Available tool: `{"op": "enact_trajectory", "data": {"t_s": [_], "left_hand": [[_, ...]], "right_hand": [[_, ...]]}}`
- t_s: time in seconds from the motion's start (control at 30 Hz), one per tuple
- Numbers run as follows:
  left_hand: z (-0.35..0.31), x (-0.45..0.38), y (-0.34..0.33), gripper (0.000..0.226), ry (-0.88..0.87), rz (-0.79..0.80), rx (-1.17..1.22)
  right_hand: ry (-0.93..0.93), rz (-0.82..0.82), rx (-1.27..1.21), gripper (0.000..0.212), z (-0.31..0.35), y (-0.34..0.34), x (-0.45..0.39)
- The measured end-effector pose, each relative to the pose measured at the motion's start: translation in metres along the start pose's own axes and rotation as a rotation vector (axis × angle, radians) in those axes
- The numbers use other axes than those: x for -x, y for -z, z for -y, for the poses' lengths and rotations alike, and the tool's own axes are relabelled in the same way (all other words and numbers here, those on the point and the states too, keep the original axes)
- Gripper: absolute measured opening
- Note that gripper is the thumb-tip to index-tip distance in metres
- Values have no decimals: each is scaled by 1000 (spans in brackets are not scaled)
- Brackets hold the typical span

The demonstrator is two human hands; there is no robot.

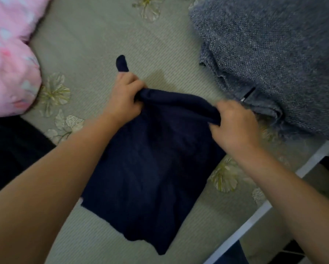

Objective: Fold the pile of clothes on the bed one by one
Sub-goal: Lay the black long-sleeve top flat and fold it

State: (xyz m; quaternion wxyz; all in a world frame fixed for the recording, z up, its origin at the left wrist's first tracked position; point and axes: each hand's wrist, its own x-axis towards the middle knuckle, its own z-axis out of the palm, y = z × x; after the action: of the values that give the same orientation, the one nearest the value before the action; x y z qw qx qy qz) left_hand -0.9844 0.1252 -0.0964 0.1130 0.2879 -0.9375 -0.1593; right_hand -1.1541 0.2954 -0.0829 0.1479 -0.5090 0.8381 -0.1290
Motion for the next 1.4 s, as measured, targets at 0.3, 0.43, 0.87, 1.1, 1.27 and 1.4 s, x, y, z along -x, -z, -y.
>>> {"op": "enact_trajectory", "data": {"t_s": [0.3, 0.43, 0.87, 1.1, 1.27, 1.4], "left_hand": [[12, 188, 42, 10, -129, 68, -166], [22, 254, 31, 19, -97, 107, -206], [8, 323, -20, 82, 14, 434, -218], [32, 302, -46, 66, 27, 568, -262], [19, 293, -33, 72, 10, 293, -286], [0, 271, -16, 69, 92, 232, -289]], "right_hand": [[210, 119, 31, 34, 99, -46, 168], [197, 179, 91, 33, 118, -87, 215], [47, 517, 440, 103, 138, -151, 248], [109, 401, 563, 79, 123, -155, 227], [176, 292, 477, 68, 123, -139, 219], [150, 236, 255, 69, 109, -105, 199]]}}
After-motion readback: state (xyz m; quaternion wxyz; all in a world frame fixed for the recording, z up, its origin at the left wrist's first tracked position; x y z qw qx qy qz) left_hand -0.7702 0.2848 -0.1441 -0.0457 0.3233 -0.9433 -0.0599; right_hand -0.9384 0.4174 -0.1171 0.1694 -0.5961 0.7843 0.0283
